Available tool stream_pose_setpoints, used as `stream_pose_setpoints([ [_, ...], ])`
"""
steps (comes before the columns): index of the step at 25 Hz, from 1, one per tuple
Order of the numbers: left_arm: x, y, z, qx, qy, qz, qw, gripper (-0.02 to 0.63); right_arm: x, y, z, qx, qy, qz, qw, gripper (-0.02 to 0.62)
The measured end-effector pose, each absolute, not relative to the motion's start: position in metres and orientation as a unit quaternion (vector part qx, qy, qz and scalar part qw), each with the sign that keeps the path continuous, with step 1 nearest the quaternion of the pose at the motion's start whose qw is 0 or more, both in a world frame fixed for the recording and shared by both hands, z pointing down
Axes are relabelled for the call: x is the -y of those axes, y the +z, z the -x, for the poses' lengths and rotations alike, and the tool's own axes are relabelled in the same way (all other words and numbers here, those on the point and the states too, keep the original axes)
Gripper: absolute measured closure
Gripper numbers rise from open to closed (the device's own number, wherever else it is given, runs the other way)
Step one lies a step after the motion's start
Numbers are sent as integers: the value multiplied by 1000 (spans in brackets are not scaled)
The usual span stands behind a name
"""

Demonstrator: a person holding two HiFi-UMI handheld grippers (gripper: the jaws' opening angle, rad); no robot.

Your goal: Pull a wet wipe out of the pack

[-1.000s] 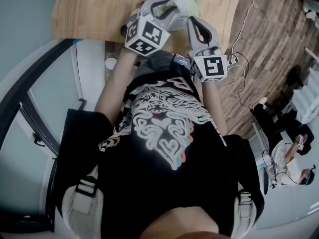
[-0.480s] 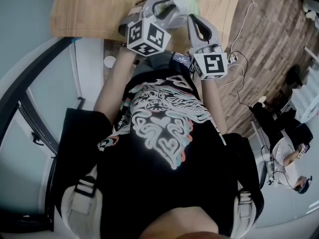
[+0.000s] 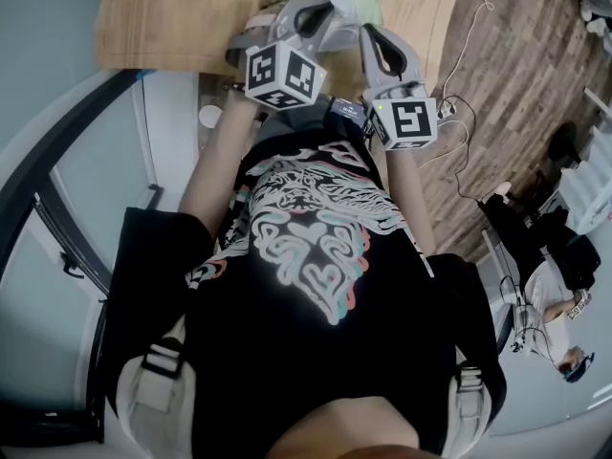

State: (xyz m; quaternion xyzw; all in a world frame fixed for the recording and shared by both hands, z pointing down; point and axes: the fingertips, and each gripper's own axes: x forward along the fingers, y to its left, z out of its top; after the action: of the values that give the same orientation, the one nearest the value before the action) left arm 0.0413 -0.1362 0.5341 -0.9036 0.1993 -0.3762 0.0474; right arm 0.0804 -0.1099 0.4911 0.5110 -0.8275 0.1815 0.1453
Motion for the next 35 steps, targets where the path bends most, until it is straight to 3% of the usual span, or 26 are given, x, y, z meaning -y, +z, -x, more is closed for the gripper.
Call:
stream_pose_setpoints([
  [17,141,545,-41,-209,-338,915,-64,574,108,492,-83,826,181,-514,146,595],
  [35,141,544,-42,-186,-328,920,-102,607,153,494,-62,848,144,-483,162,595],
])
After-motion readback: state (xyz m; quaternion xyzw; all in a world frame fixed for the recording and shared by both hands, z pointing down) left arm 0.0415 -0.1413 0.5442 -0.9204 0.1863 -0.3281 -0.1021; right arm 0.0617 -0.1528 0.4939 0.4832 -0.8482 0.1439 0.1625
